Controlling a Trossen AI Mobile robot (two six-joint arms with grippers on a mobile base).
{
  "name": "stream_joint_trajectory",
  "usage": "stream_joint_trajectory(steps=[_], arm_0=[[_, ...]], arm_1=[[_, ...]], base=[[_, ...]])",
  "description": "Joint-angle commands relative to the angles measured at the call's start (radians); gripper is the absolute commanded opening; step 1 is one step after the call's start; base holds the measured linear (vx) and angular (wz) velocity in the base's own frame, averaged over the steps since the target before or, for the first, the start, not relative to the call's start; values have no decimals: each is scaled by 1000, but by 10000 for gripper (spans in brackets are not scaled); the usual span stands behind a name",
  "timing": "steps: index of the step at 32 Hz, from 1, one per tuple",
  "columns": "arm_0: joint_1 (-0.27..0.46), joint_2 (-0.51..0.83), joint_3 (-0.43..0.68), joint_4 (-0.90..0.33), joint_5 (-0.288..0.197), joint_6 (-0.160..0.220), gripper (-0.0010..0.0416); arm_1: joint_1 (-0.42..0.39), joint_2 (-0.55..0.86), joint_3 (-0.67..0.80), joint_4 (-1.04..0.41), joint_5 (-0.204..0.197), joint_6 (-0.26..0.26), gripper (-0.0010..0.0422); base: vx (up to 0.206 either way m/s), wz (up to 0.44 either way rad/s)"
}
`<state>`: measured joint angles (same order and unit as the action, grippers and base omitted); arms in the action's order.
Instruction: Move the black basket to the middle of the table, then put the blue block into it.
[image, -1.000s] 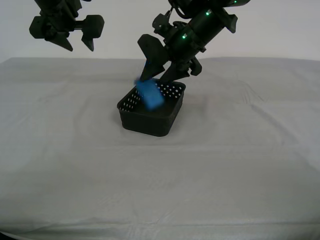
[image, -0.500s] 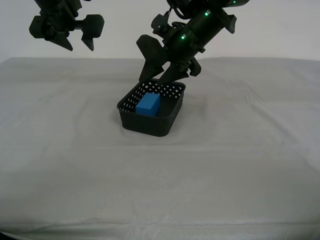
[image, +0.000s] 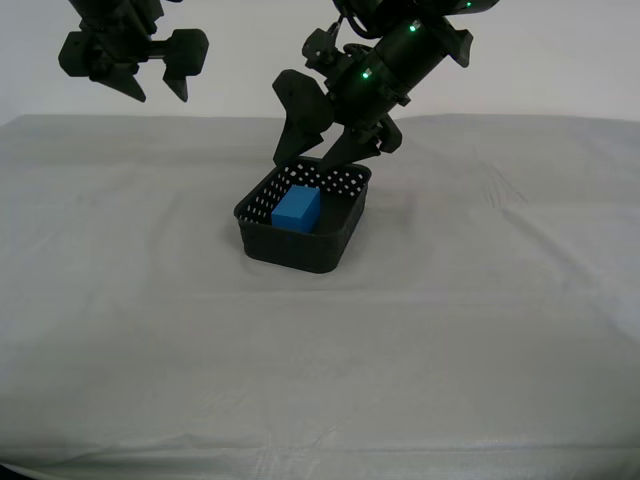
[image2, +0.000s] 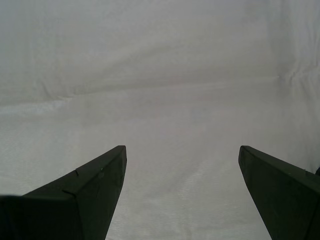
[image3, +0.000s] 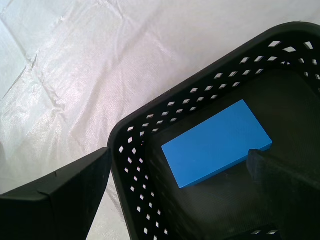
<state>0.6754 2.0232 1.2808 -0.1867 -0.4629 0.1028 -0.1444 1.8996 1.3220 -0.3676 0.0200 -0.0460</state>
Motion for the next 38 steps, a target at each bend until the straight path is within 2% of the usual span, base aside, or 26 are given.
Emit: stream_joint_trajectory(steps=[1, 6, 38], arm_0=[[1, 0, 0, 0, 0, 2, 373], [0, 0, 0, 0, 0, 2, 350], [1, 0, 0, 0, 0, 2, 354]], arm_1=[[0, 0, 0, 1, 1, 2, 307], [0, 0, 0, 1, 1, 2, 307], [0, 0, 0, 3, 1, 2, 307]], base=[[0, 0], [0, 0], [0, 0]])
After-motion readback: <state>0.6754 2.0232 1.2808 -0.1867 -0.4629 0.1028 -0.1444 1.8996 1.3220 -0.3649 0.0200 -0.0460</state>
